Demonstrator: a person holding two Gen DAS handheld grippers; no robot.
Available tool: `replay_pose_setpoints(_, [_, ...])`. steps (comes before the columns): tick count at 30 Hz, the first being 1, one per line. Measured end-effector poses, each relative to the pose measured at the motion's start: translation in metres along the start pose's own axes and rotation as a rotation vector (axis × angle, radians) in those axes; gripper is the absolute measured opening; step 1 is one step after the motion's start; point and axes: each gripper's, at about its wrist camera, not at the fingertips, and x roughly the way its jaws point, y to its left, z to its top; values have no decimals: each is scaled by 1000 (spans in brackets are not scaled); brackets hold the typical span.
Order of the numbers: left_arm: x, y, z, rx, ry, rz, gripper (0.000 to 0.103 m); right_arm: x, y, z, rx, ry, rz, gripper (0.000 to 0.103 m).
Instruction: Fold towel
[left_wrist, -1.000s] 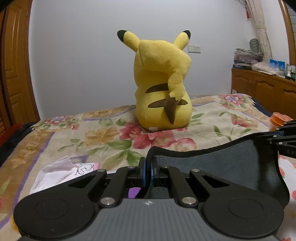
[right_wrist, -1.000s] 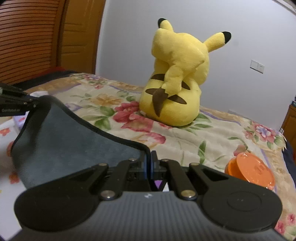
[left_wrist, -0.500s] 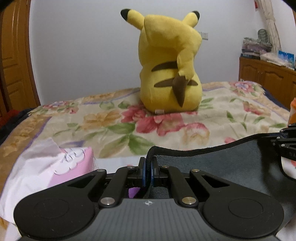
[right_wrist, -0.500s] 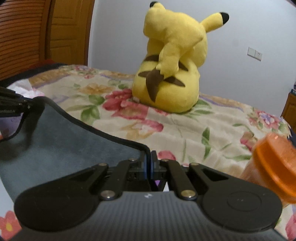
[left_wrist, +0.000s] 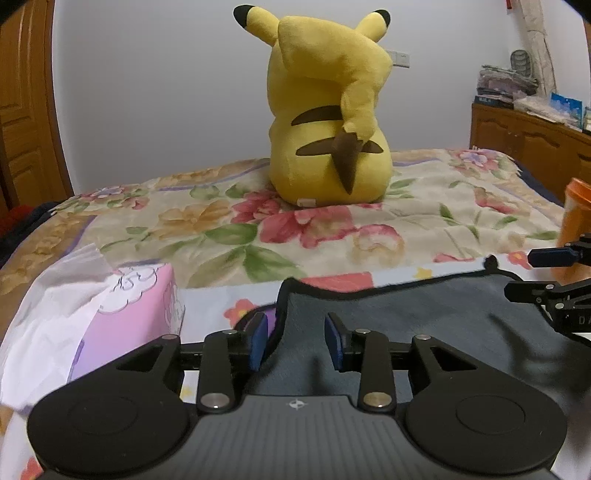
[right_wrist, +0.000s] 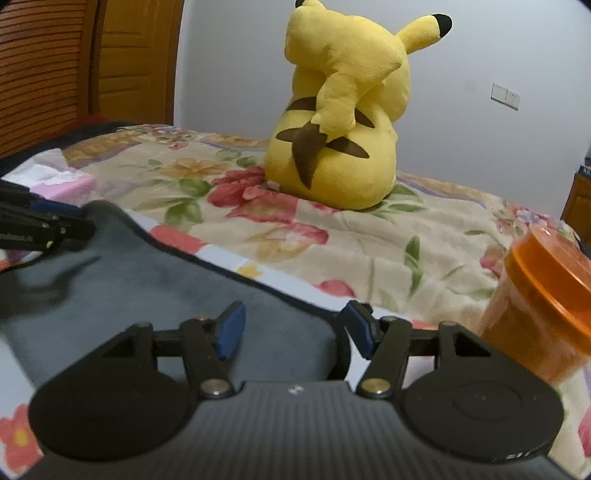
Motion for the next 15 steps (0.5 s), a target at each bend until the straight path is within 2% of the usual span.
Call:
replay_pose_setpoints(6, [-23, -7, -9, -10, 25, 2, 50, -28, 13, -4, 23, 14, 39, 61])
replay_pose_setpoints(15, [-71, -22, -6, 14, 23, -6, 58, -82, 26, 4, 75, -2, 61, 61])
